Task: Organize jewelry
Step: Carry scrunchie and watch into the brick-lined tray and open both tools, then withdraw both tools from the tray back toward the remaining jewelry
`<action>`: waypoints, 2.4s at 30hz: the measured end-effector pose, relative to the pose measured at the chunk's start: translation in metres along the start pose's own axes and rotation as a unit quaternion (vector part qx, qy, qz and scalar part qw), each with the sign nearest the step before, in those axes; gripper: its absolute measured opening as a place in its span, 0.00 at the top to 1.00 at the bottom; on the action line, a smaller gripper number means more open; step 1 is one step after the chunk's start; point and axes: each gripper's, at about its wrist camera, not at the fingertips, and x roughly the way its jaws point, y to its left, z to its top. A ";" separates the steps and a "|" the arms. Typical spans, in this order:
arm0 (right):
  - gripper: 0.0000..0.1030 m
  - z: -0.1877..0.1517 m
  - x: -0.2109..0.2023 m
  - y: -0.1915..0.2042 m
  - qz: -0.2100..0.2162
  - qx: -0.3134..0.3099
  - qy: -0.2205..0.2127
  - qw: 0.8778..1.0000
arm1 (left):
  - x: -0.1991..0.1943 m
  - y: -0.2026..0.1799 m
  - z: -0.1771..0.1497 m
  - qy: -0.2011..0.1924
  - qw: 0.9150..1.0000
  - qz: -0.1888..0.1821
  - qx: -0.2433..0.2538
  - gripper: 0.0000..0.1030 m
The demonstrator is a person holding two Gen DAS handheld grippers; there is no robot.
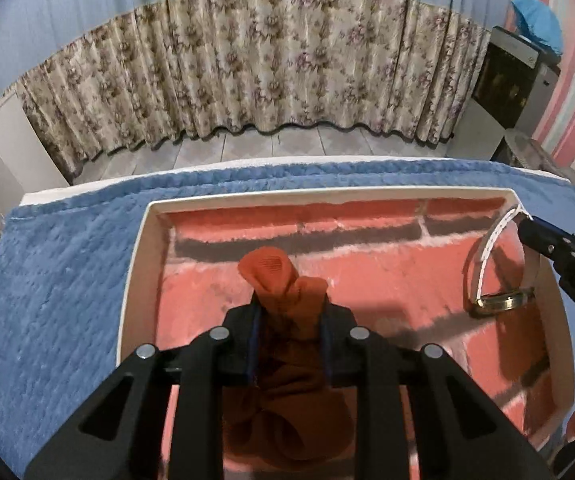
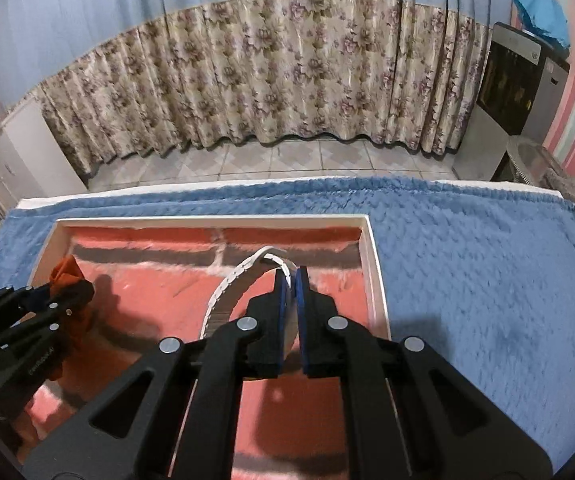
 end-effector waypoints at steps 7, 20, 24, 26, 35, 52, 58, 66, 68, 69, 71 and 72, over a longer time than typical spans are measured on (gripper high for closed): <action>0.94 0.013 0.028 0.000 -0.005 -0.014 0.028 1.000 | 0.029 0.002 0.017 0.029 1.000 -0.005 -0.002 0.76; 0.93 0.010 0.042 -0.004 0.001 -0.005 0.048 0.999 | 0.036 0.005 0.023 0.024 0.999 0.027 0.006 0.54; 0.68 0.010 0.027 -0.010 0.007 0.002 0.034 0.999 | 0.026 0.004 0.019 0.012 0.999 0.035 0.010 0.49; 0.64 0.011 0.016 -0.014 0.013 0.007 0.025 1.000 | 0.016 0.002 0.016 0.009 0.999 0.038 0.010 0.39; 0.29 0.001 -0.059 -0.036 0.004 0.021 -0.046 0.999 | -0.064 -0.013 -0.009 -0.071 0.996 0.037 0.026 0.13; 0.04 -0.135 -0.216 -0.062 -0.015 0.007 -0.162 0.987 | -0.210 -0.015 -0.110 -0.171 0.985 0.012 0.012 0.07; 0.04 -0.193 -0.243 -0.061 -0.037 0.005 -0.179 0.983 | -0.243 -0.024 -0.166 -0.195 0.981 0.005 0.008 0.07; 0.04 -0.263 -0.256 -0.052 -0.048 0.000 -0.175 0.983 | -0.253 -0.037 -0.238 -0.191 0.981 0.012 0.013 0.04; 0.04 -0.275 -0.255 -0.052 -0.049 0.001 -0.170 0.984 | -0.250 -0.037 -0.255 -0.185 0.983 0.011 0.012 0.04; 0.04 -0.281 -0.254 -0.051 -0.052 0.000 -0.168 0.984 | -0.248 -0.038 -0.262 -0.182 0.983 0.010 0.013 0.04; 0.04 -0.289 -0.253 -0.051 -0.052 -0.001 -0.164 0.985 | -0.244 -0.040 -0.271 -0.175 0.984 0.009 0.013 0.04; 0.04 -0.291 -0.251 -0.051 -0.053 0.000 -0.160 0.986 | -0.242 -0.041 -0.277 -0.169 0.986 0.007 0.012 0.04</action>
